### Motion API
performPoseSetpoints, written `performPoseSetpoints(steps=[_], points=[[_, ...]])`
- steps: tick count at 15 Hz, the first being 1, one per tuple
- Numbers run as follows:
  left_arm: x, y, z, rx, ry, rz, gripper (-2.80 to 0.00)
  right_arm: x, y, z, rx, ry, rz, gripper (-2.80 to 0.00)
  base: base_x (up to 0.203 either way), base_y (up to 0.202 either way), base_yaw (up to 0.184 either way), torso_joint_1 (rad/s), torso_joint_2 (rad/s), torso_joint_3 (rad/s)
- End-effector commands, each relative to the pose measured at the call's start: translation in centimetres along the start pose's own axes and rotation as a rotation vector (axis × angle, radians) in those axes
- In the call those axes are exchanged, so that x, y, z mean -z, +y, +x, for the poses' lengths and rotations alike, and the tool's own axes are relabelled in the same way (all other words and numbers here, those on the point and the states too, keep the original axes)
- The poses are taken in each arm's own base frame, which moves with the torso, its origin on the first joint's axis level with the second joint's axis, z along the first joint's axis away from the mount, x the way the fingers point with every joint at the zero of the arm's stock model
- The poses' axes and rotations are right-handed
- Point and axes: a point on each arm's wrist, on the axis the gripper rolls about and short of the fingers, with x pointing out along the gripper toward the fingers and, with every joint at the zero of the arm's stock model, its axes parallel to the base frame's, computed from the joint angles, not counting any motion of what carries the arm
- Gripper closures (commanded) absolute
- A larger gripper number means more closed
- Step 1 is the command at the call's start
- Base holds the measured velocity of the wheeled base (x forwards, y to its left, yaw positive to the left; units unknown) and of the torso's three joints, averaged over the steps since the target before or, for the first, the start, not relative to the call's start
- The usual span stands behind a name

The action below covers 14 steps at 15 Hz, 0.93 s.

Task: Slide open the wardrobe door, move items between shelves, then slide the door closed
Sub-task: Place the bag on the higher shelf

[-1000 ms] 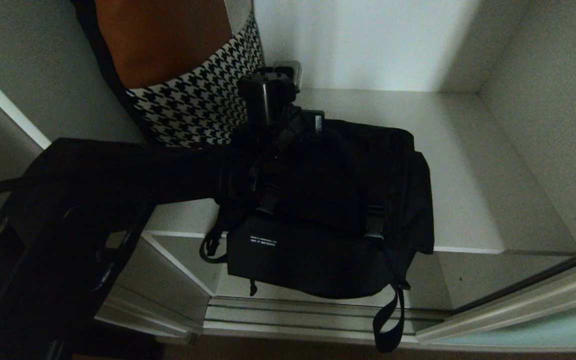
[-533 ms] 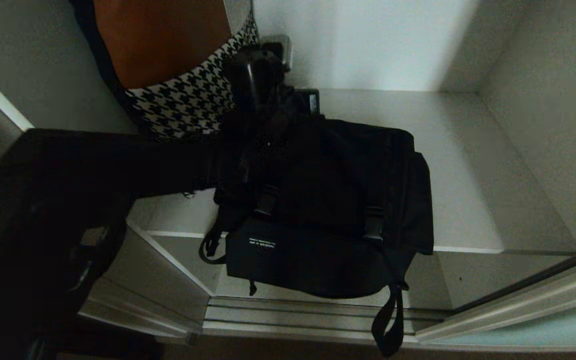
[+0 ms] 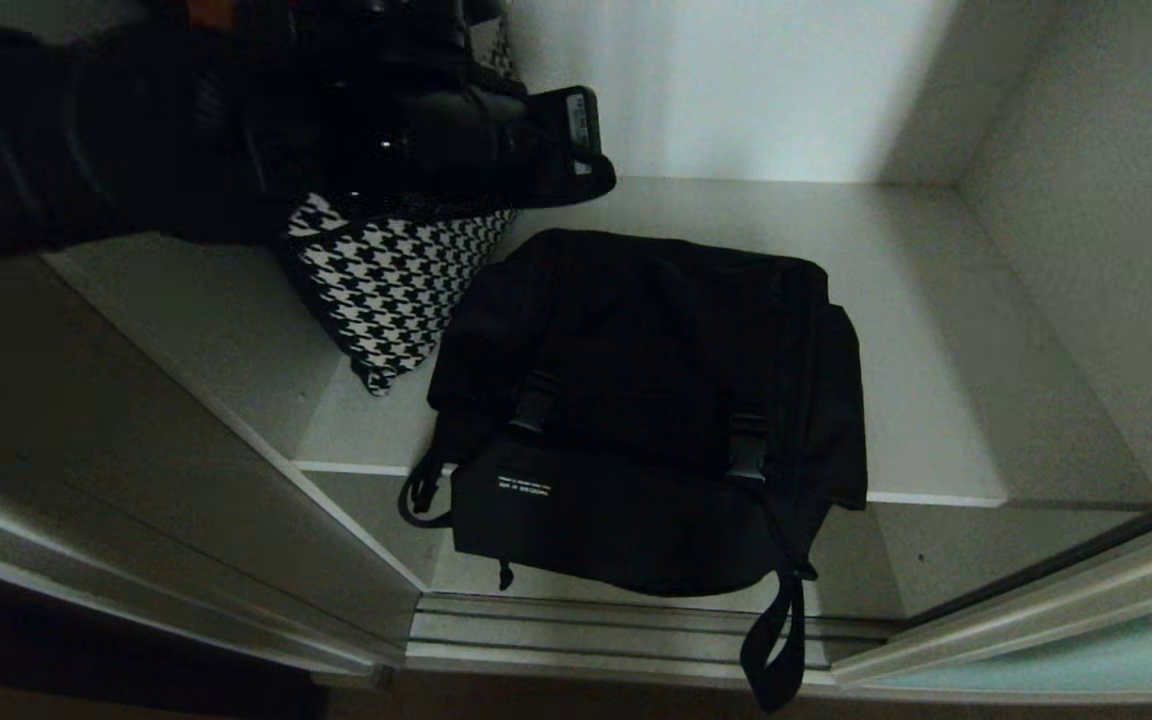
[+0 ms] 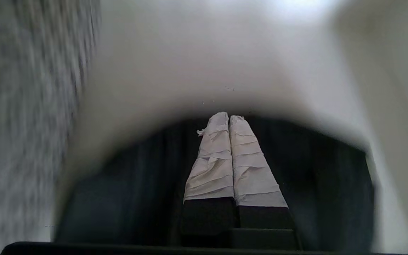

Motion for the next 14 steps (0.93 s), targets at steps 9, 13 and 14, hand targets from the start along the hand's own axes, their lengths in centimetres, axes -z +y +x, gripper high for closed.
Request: performPoseSetpoints(steps=[9, 13, 14], points=[[11.2, -2.0, -13.2, 0.012, 0.812, -0.029, 0.00, 0.0, 0.0, 0.0, -0.001, -0.001, 0.000, 0.00, 0.000, 0.000, 0.000, 0.000, 0.00, 0.000], [15.8, -3.0, -15.2, 0.073, 1.004, 0.026, 0.00, 0.0, 0.0, 0.0, -0.001, -0.001, 0.000, 0.00, 0.000, 0.000, 0.000, 0.000, 0.00, 0.000], [17.3, -3.3, -15.0, 0.068, 1.044, 0.049, 0.00, 0.0, 0.0, 0.0, -0.001, -0.001, 0.000, 0.00, 0.000, 0.000, 0.000, 0.000, 0.00, 0.000]])
